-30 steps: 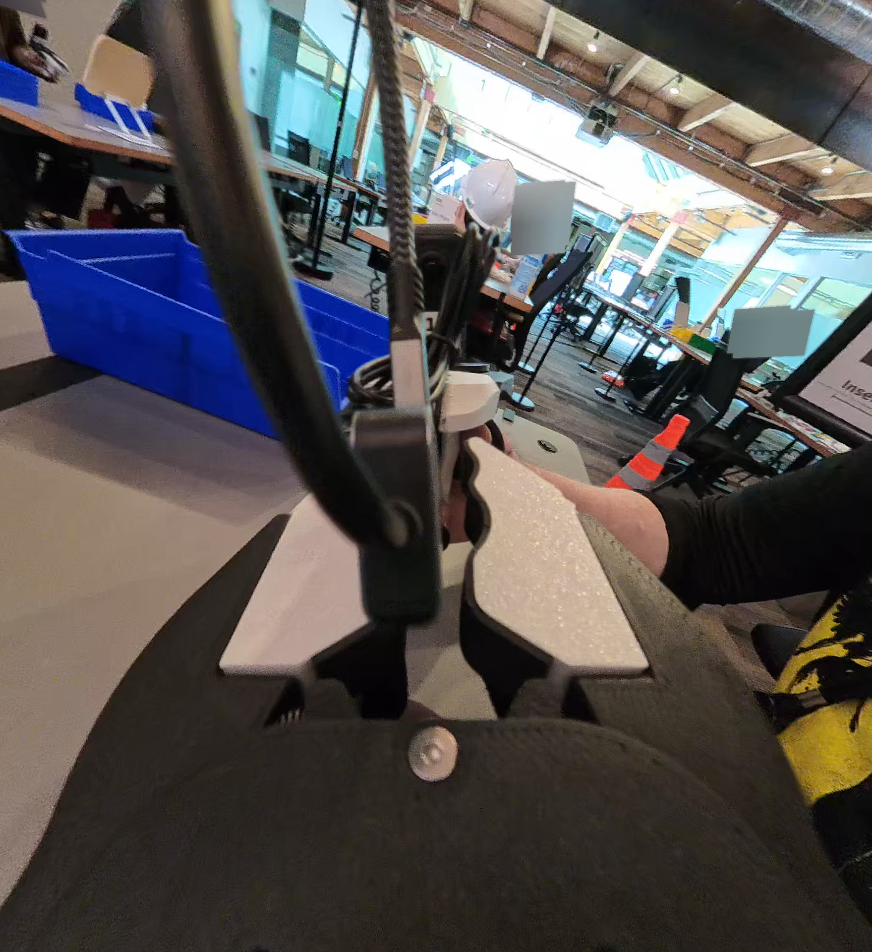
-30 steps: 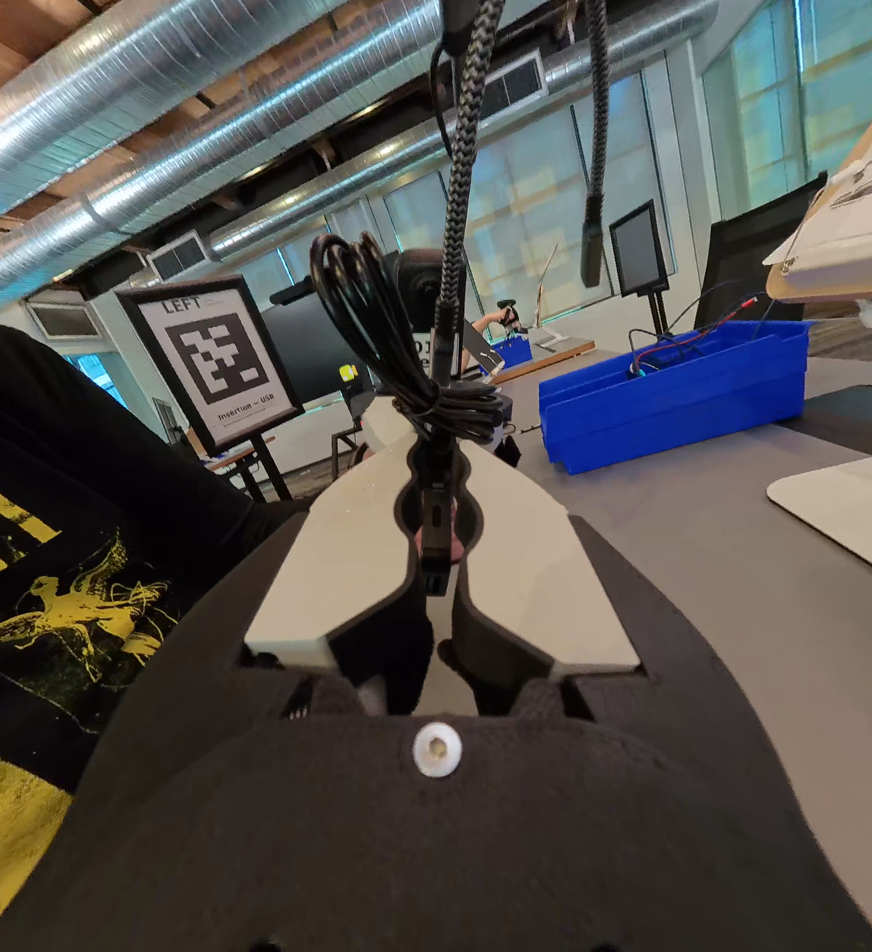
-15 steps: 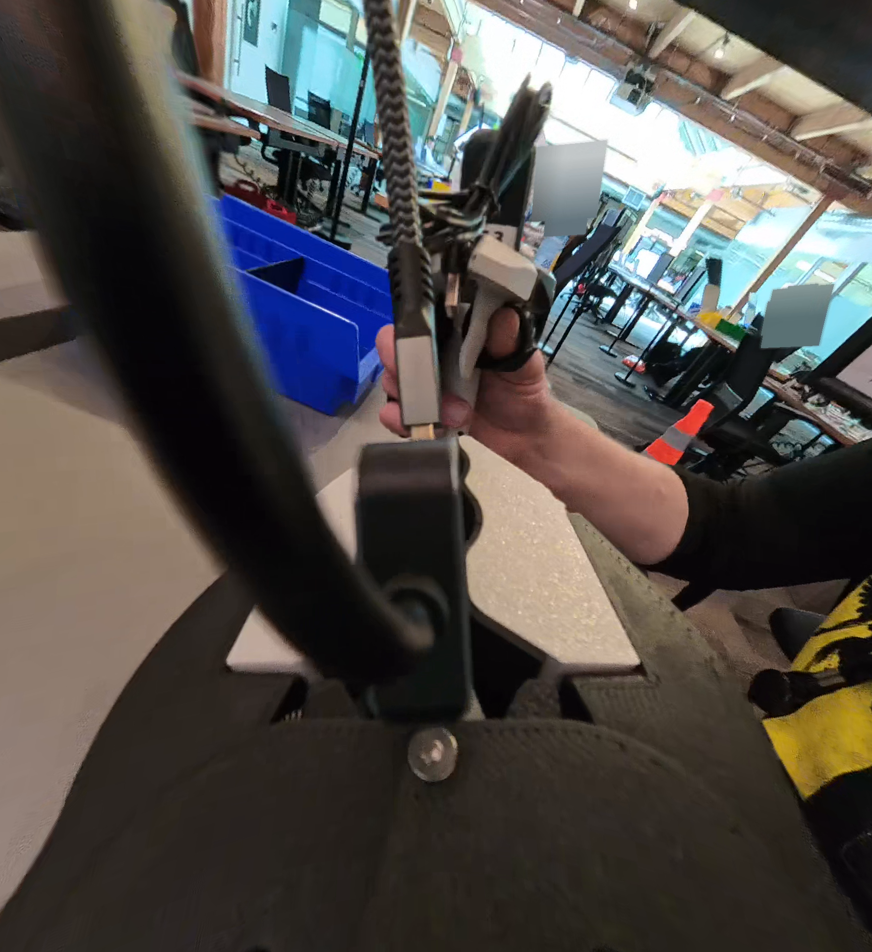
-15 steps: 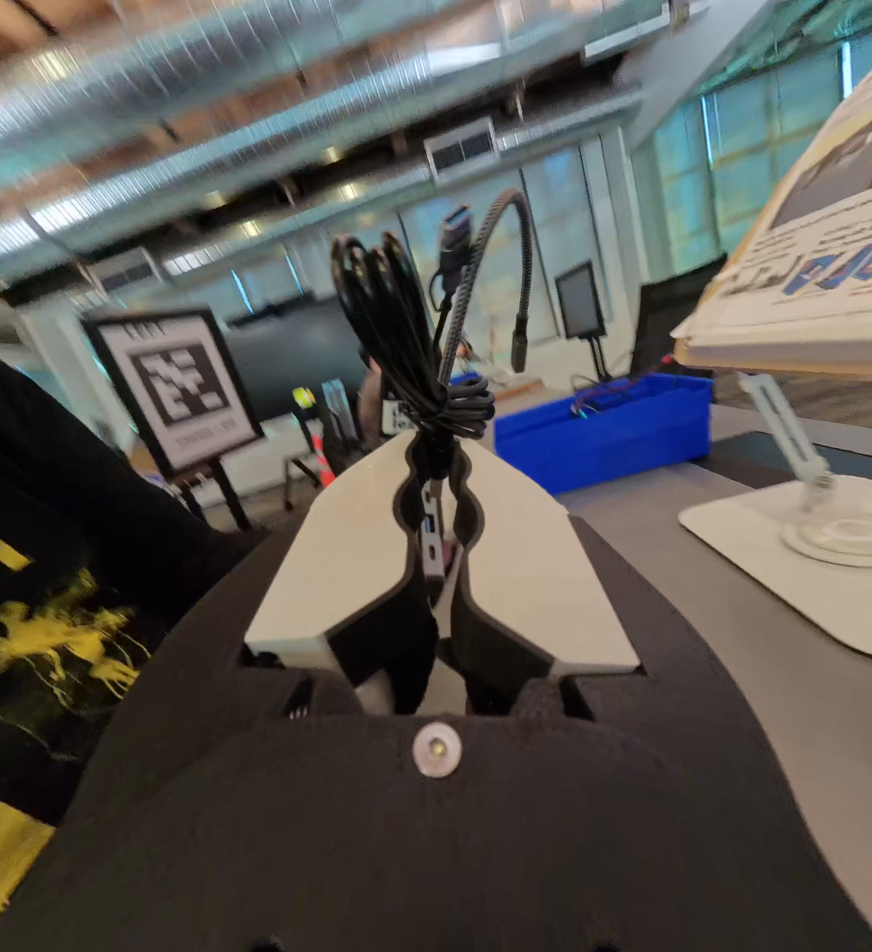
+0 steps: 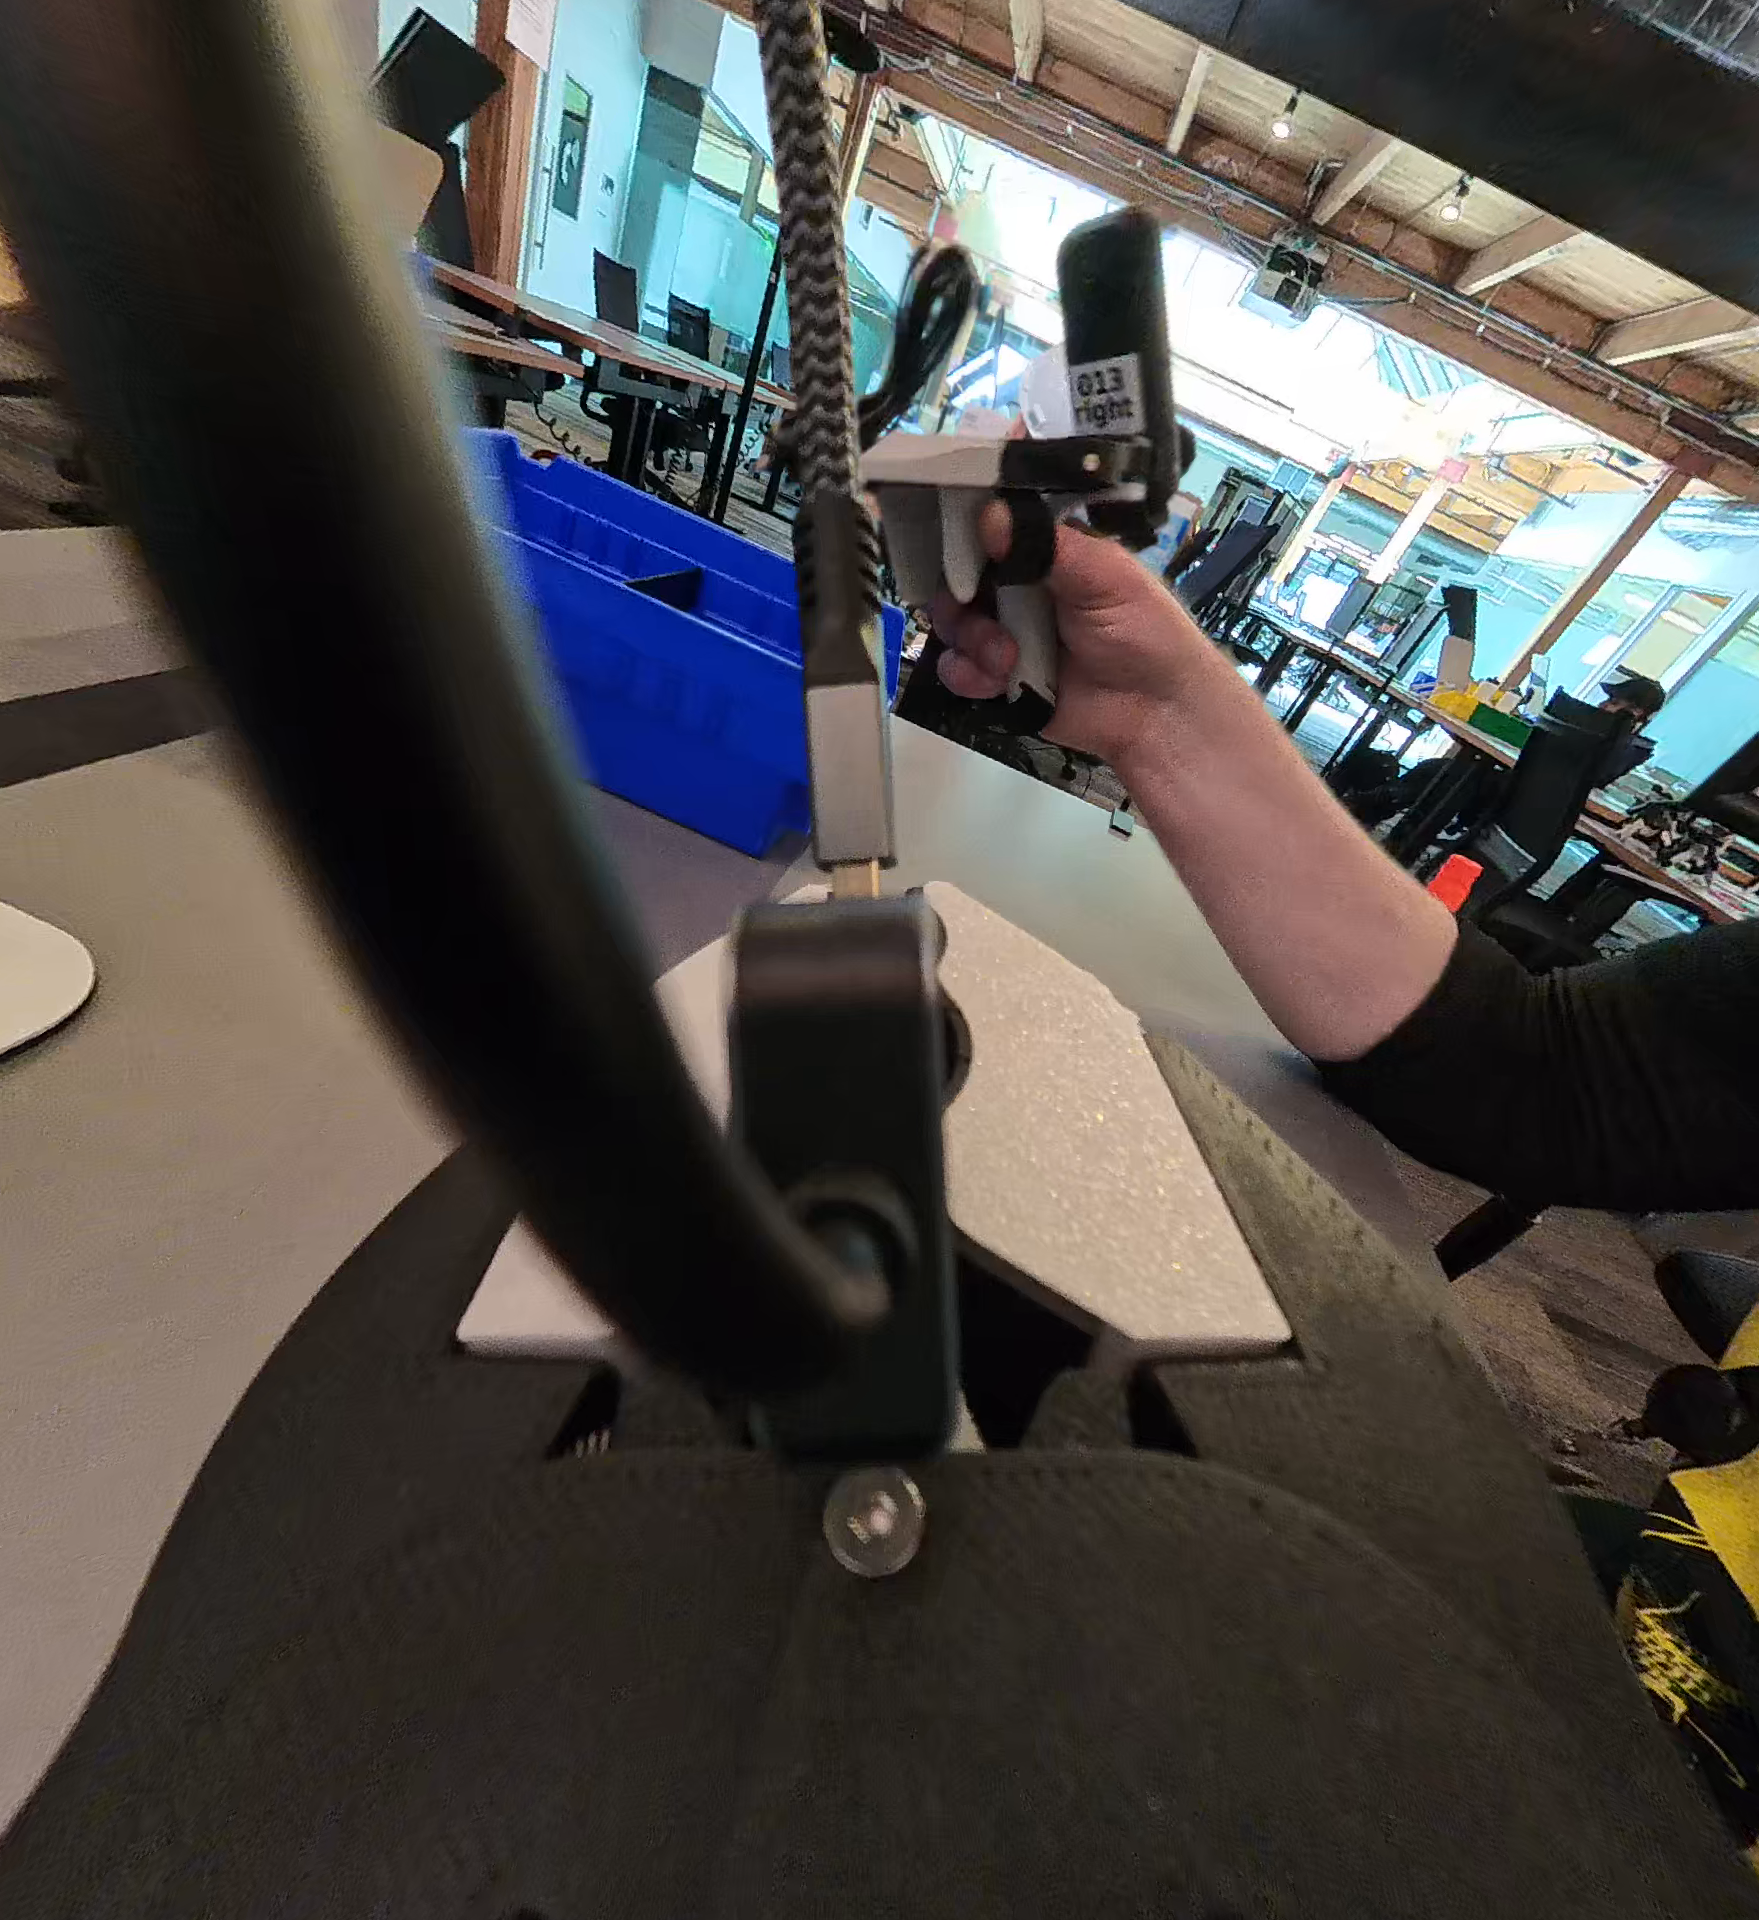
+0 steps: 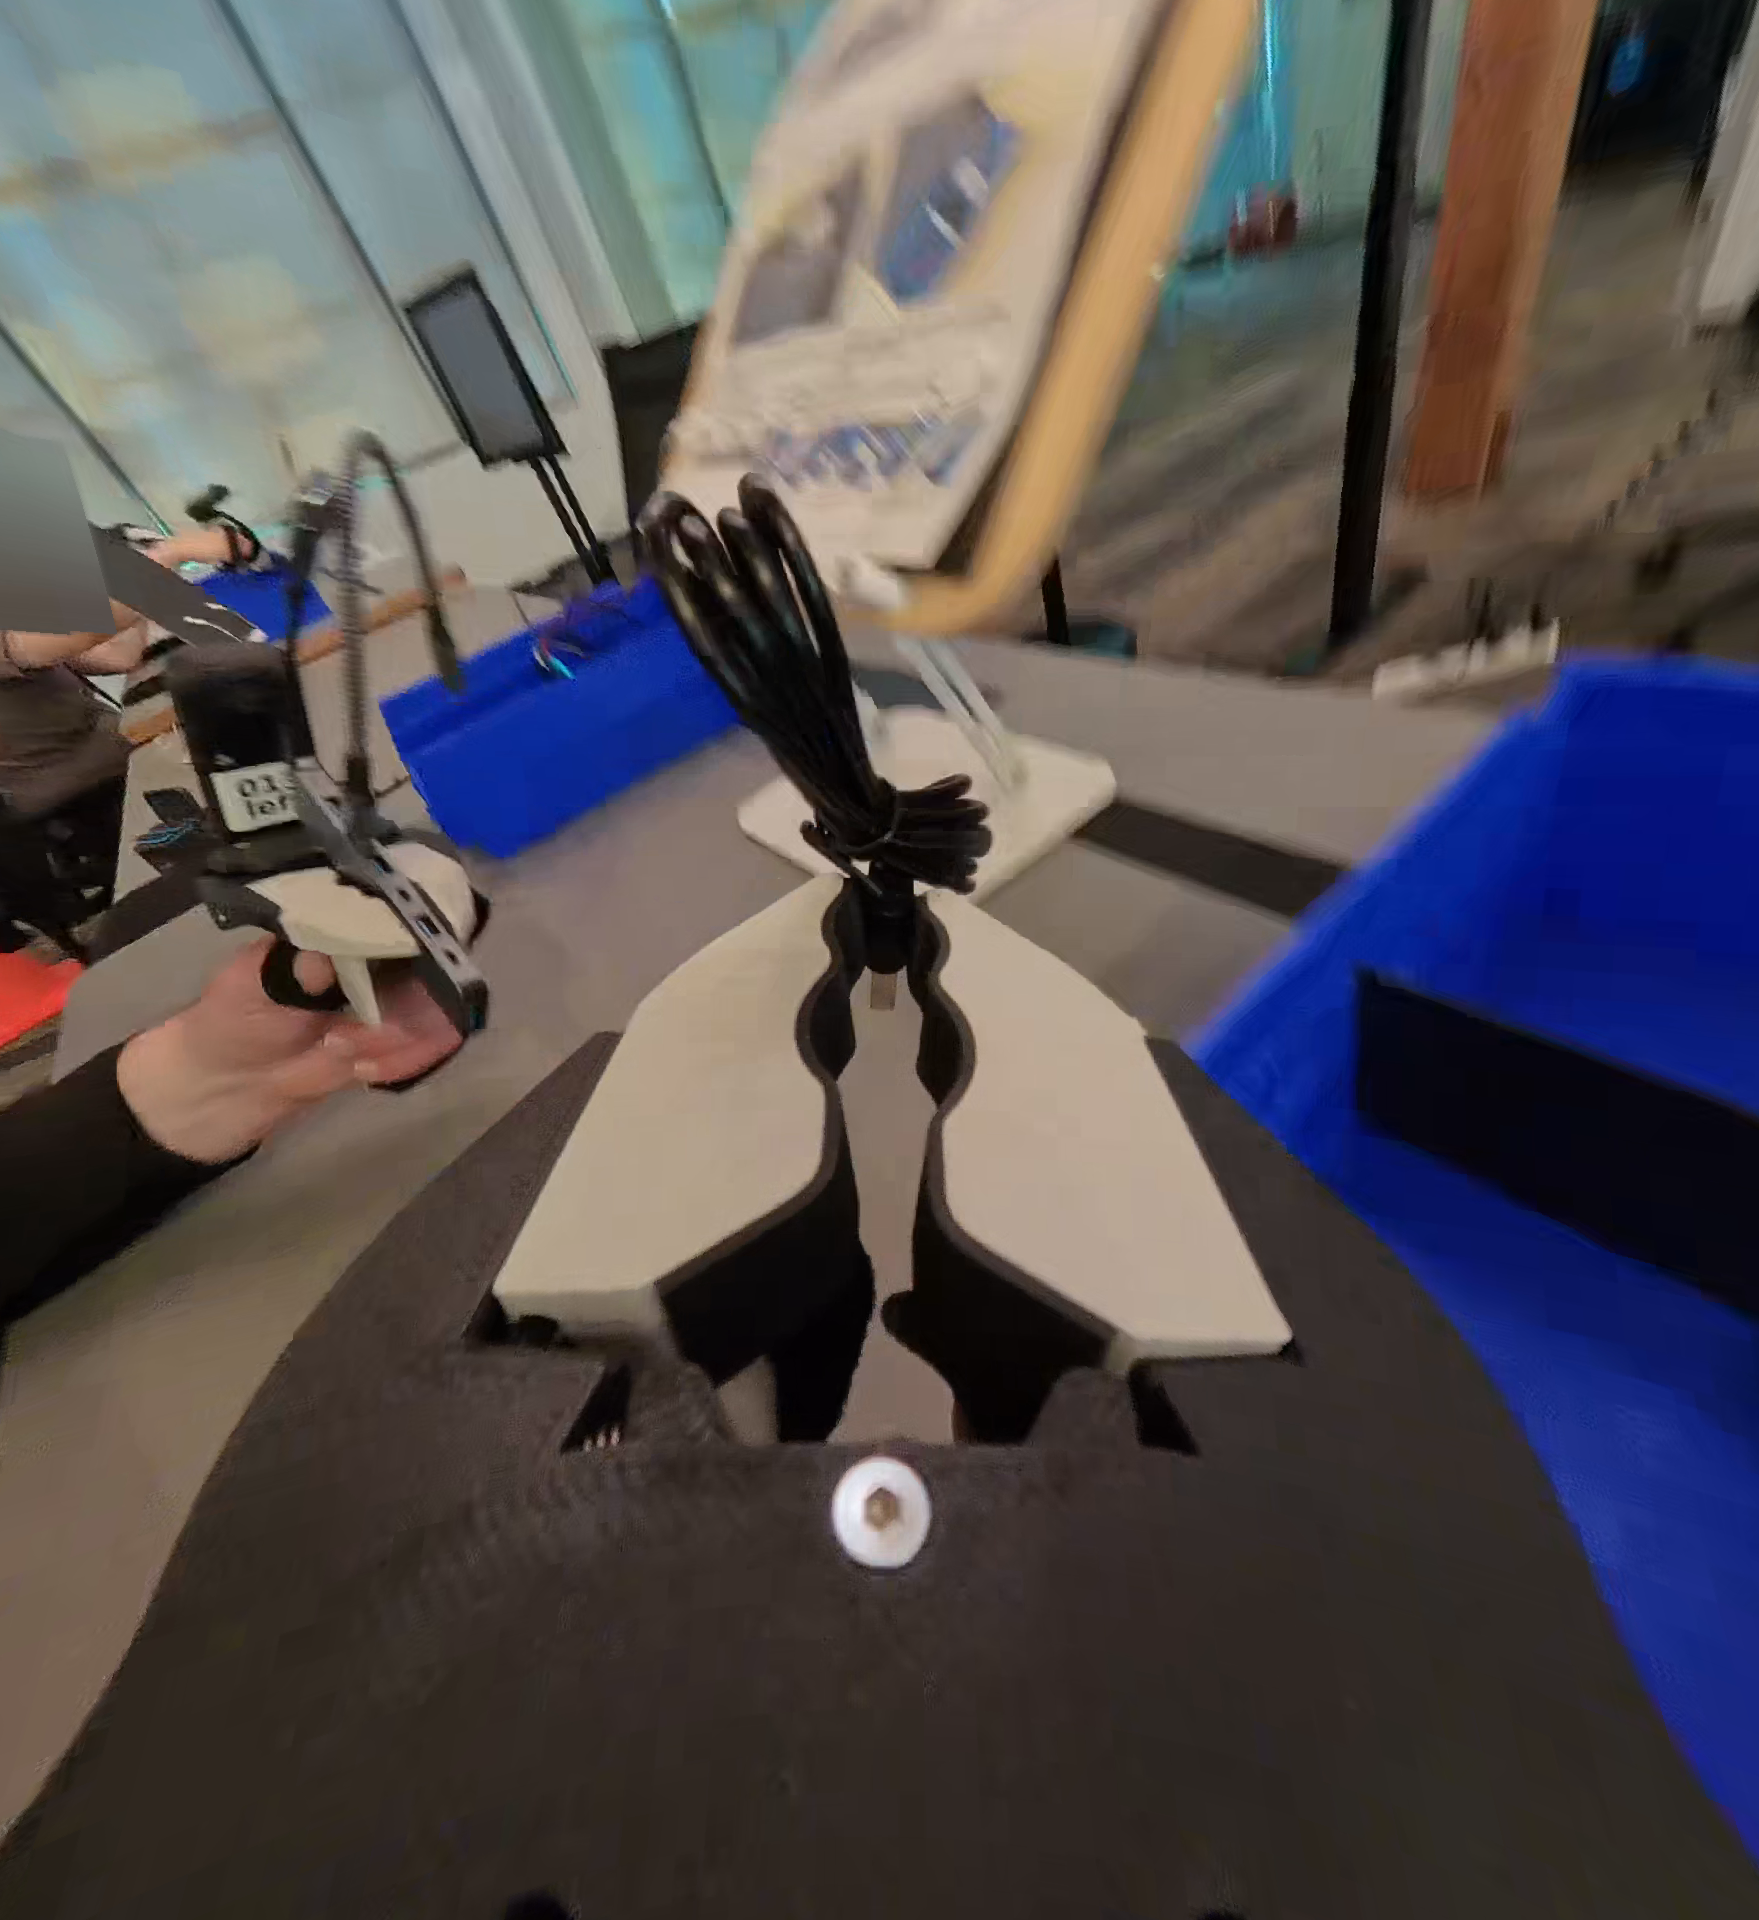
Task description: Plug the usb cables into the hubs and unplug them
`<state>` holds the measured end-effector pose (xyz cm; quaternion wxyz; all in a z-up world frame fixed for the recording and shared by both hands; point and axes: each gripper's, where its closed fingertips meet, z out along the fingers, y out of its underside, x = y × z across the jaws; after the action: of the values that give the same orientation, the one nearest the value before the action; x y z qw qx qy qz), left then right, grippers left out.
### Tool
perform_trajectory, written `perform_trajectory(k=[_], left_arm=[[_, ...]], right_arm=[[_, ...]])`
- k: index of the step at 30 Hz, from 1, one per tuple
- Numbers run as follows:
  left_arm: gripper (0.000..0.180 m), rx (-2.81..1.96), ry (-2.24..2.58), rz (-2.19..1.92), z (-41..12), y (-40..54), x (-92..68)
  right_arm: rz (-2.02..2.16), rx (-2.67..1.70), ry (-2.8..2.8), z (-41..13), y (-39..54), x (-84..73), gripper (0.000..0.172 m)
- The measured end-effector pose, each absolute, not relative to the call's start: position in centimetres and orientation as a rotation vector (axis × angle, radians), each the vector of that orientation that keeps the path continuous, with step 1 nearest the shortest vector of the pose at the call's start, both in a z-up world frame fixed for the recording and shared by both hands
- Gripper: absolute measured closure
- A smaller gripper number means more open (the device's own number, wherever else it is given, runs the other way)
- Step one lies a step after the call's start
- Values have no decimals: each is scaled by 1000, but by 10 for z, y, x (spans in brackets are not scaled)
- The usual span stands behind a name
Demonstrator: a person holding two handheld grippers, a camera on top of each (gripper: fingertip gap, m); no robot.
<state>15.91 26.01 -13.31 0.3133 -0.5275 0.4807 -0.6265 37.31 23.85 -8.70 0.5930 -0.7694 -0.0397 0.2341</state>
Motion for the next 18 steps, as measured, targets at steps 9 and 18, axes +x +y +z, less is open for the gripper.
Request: perform_trajectory(k=[9,18], left_arm=[[169,-1415,1284,-1684,-142,259,165],[168,-1373,1325,-1746,-133,240,172]], right_arm=[[303,-2250,212,-190,223,467,129],[642,-1839,-342,-75,230,307,137]])
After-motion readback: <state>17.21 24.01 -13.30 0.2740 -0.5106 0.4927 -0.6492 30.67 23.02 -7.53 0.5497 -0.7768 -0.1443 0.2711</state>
